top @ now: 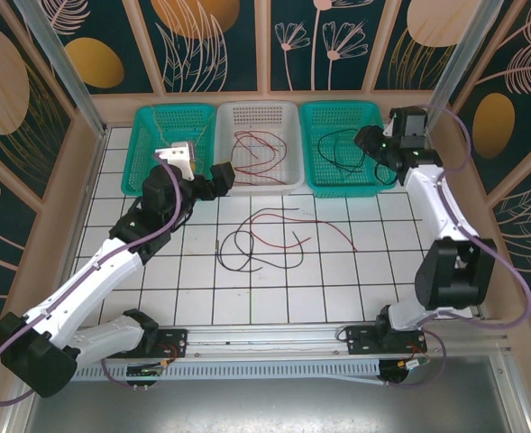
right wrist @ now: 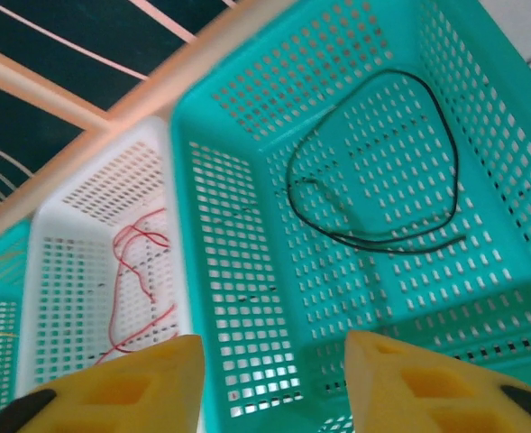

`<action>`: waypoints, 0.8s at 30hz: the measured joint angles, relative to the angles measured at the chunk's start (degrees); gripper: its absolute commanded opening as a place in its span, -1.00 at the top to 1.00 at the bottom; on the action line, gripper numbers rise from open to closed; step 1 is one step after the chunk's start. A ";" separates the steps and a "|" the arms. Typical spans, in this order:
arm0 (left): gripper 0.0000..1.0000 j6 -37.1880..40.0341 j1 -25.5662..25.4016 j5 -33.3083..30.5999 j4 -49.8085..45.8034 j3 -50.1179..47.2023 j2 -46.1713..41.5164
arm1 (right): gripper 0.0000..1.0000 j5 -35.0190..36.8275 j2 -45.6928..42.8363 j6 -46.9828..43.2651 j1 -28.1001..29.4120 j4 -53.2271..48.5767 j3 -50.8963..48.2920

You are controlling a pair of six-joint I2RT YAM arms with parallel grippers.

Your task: Untangle the cables

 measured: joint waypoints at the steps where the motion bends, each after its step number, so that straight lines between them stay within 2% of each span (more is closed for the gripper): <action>1: -0.96 -0.66 0.00 0.04 -0.55 -0.28 0.20 | -0.04 0.09 0.61 0.13 0.07 -0.20 -0.13; 5: -0.92 -2.97 0.00 0.48 -2.54 -2.08 1.18 | -0.13 1.33 -0.85 0.00 1.66 -0.13 -1.88; 8: -0.81 -4.09 0.00 0.94 -4.46 -3.39 2.58 | -0.13 3.96 -4.44 -0.74 5.90 -0.35 -4.11; 13: -0.63 -6.10 0.00 3.19 -6.71 -4.94 5.90 | -0.14 7.89 -12.20 -1.51 19.58 0.31 -11.26; 17: -0.35 -7.65 0.00 5.40 -7.76 -6.71 7.48 | -0.13 9.77 -15.04 -0.76 31.10 0.76 -17.84; 19: -0.21 -8.15 0.00 6.51 -8.41 -7.39 8.70 | -0.03 11.41 -14.27 0.52 36.61 0.48 -20.28; 21: -0.10 -8.70 0.00 7.43 -8.85 -7.82 9.97 | 0.04 12.68 -12.59 1.88 39.95 -0.04 -21.35; 24: 0.08 -8.79 0.00 8.55 -10.14 -8.04 11.85 | 0.13 14.69 -9.44 3.78 41.44 -0.55 -22.75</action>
